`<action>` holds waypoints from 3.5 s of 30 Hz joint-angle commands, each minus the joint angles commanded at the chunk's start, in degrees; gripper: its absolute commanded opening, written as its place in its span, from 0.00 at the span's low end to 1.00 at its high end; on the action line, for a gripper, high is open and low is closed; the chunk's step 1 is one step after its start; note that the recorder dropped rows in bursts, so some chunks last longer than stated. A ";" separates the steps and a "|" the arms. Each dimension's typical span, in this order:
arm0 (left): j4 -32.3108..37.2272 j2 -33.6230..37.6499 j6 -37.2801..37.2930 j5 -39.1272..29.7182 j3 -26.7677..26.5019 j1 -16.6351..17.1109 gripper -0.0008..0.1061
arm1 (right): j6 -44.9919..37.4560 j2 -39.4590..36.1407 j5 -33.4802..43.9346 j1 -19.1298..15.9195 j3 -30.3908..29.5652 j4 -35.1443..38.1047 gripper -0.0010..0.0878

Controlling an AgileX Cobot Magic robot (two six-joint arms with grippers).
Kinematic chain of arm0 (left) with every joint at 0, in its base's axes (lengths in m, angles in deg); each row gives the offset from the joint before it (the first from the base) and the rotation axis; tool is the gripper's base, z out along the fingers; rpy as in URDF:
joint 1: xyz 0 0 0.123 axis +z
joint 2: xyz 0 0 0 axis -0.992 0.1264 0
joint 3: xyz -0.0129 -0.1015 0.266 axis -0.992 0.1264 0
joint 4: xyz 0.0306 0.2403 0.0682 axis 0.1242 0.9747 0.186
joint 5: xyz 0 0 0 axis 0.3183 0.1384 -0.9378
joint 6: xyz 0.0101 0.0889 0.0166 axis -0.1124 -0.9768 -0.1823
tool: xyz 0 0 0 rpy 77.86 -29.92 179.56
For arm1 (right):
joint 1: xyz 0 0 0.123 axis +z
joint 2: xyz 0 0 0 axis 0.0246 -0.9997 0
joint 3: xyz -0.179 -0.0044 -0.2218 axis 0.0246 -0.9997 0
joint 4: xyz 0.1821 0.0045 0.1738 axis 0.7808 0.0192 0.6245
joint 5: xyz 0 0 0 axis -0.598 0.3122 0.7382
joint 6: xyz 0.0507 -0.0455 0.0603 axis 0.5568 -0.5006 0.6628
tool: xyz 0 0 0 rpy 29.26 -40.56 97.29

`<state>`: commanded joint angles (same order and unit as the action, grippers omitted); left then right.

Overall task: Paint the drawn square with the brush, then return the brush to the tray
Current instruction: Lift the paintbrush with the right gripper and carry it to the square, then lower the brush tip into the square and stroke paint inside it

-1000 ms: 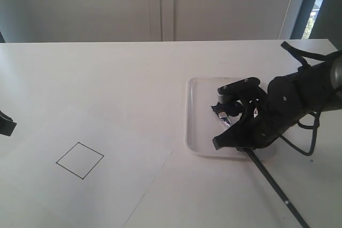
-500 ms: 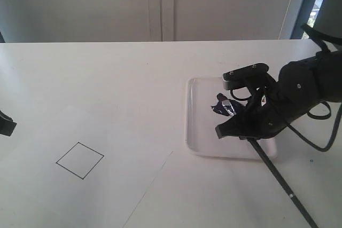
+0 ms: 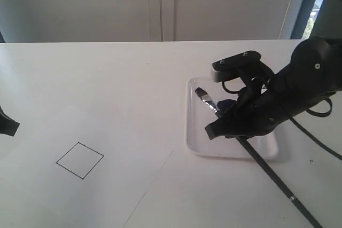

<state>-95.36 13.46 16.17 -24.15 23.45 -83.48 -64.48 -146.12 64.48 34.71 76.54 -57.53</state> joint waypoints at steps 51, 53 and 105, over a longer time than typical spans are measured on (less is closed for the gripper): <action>-3.44 15.72 0.47 6.49 0.00 0.00 0.01 | -5.53 -29.51 21.74 18.20 37.51 7.68 0.01; -3.44 15.72 0.47 6.49 0.00 0.00 0.01 | -5.63 -30.59 22.01 18.64 38.21 7.52 0.01; -3.78 19.08 1.55 6.55 0.00 0.00 0.01 | -3.85 -39.23 23.99 22.07 46.62 4.30 0.01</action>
<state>-99.14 32.53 17.72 -17.60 23.45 -83.48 -68.33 -185.35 88.48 56.78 123.15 -53.23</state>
